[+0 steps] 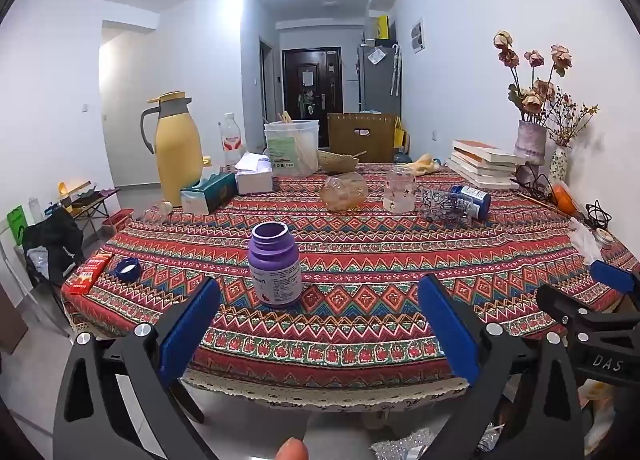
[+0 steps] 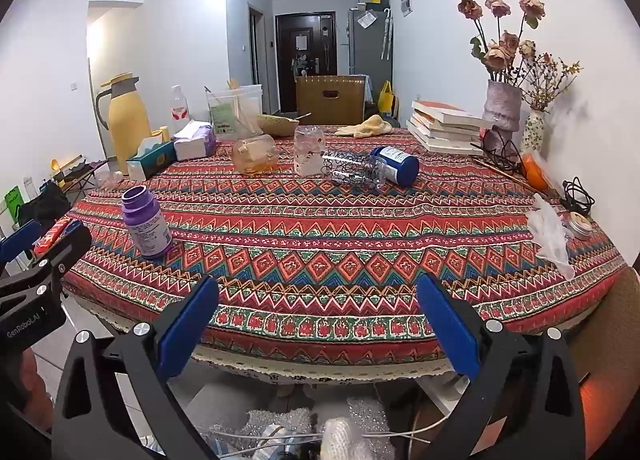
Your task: Flip cup upright
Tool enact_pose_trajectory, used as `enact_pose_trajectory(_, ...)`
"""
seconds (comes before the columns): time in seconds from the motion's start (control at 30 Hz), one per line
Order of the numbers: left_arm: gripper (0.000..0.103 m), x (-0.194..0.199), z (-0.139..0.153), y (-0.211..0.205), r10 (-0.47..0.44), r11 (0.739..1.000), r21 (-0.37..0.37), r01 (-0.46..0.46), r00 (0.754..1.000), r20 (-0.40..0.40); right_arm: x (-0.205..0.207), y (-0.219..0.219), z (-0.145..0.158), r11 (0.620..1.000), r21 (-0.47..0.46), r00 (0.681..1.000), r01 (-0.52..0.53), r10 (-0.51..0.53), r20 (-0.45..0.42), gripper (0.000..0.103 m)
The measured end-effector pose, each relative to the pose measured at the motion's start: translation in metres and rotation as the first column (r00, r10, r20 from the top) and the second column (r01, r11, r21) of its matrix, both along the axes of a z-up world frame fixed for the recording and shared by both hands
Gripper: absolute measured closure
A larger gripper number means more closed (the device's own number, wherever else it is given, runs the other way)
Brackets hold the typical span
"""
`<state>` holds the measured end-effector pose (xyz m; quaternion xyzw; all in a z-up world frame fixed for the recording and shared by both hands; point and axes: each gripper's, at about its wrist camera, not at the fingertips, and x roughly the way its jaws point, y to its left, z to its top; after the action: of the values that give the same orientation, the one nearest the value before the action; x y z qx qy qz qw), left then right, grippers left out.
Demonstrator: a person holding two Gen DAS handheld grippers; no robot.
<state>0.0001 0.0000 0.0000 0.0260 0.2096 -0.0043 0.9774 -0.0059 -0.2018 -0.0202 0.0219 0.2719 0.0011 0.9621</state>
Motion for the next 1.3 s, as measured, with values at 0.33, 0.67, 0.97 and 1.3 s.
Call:
enact_pose_trajectory(0.33, 0.007, 0.0018, -0.0008, 0.0003, 0.001, 1.0, -0.007, -0.001, 1.0, -0.01, 0.0002, 0.0007, 0.0014, 1.0, 0.004, 1.0, -0.003, 0.003, 0.004, 0.007)
enact_pose_trajectory(0.67, 0.007, 0.0042, -0.0007, 0.0045, -0.015, 1.0, -0.022, 0.014, 1.0, -0.018, -0.0001, 0.0008, 0.0016, 1.0, 0.002, 1.0, -0.002, 0.002, 0.003, 0.007)
enact_pose_trajectory(0.97, 0.007, 0.0043, -0.0004, 0.0069, -0.014, 0.999, -0.04, 0.013, 1.0, -0.021, 0.0013, 0.0015, 0.001, 1.0, 0.004, 1.0, -0.006, 0.006, -0.001, 0.007)
enact_pose_trajectory(1.3, 0.007, 0.0031, 0.001, 0.0061, -0.018, 0.999, -0.038, 0.018, 1.0, -0.013, 0.0006, 0.0009, 0.0003, 1.0, 0.002, 1.0, -0.005, 0.005, 0.0, 0.008)
